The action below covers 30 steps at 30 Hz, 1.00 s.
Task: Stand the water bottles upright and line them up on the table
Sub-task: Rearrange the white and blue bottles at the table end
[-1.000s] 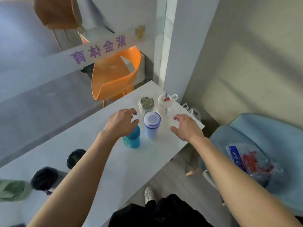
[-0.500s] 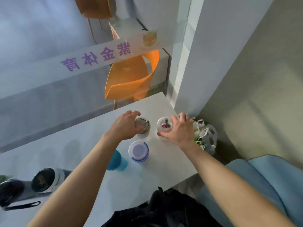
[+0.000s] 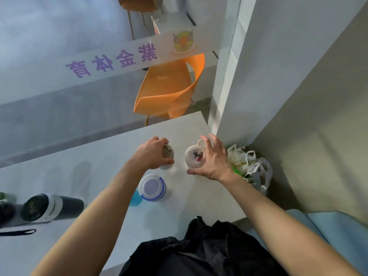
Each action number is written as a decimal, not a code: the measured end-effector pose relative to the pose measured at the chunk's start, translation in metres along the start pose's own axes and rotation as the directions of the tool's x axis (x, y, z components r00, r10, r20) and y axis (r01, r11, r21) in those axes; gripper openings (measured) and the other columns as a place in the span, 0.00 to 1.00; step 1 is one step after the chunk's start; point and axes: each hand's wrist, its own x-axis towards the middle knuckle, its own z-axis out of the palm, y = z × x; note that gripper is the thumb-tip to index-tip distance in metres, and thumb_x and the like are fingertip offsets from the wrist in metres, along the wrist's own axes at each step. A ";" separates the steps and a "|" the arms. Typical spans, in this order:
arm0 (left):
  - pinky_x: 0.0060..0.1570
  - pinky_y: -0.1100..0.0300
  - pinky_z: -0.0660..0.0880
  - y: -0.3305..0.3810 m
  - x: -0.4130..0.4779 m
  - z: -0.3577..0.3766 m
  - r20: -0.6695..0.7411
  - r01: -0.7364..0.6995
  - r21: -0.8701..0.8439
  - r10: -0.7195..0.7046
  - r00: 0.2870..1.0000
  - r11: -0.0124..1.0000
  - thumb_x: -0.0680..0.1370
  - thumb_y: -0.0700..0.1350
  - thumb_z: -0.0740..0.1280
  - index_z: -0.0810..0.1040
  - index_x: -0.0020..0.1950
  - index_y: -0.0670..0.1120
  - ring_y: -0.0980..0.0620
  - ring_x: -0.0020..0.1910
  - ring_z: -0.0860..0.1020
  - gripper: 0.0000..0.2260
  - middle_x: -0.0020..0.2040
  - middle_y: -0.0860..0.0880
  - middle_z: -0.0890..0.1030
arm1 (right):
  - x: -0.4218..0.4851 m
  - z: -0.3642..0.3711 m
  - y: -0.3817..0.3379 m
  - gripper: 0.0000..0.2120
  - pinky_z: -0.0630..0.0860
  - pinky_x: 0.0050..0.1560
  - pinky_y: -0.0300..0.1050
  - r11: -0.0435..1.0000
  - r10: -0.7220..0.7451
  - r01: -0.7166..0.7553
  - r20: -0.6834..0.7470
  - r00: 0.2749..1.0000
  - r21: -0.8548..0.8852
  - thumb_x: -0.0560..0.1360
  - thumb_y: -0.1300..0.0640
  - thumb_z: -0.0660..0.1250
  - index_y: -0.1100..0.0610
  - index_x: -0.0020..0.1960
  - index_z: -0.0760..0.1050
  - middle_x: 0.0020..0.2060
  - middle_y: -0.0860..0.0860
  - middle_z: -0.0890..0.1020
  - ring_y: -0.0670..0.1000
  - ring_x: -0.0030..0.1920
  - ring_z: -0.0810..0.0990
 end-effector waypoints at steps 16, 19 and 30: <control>0.56 0.53 0.83 -0.002 0.001 0.016 -0.113 0.038 0.046 -0.033 0.993 0.998 0.69 0.62 0.83 0.71 0.77 0.54 0.48 0.58 0.78 0.41 0.65 0.50 0.79 | 0.007 0.045 0.020 0.44 0.81 0.57 0.51 0.955 -0.087 0.118 -0.124 0.989 0.273 0.67 0.46 0.82 0.49 0.75 0.61 0.64 0.52 0.72 0.57 0.55 0.80; 0.56 0.54 0.83 -0.005 0.007 0.015 -0.128 0.029 0.029 -0.025 0.991 0.999 0.69 0.63 0.83 0.72 0.77 0.54 0.49 0.58 0.78 0.40 0.64 0.50 0.79 | 0.034 0.040 0.015 0.44 0.80 0.55 0.47 0.959 -0.063 0.111 -0.187 0.980 0.261 0.68 0.42 0.82 0.52 0.76 0.63 0.63 0.53 0.73 0.55 0.55 0.79; 0.56 0.45 0.84 -0.003 0.050 -0.015 -0.177 0.086 -0.003 -0.085 0.980 0.996 0.68 0.62 0.82 0.69 0.77 0.53 0.43 0.59 0.80 0.42 0.66 0.48 0.80 | 0.179 0.020 -0.014 0.46 0.81 0.51 0.49 0.974 0.092 -0.015 -0.335 0.938 0.226 0.63 0.39 0.82 0.52 0.73 0.64 0.61 0.55 0.75 0.60 0.55 0.82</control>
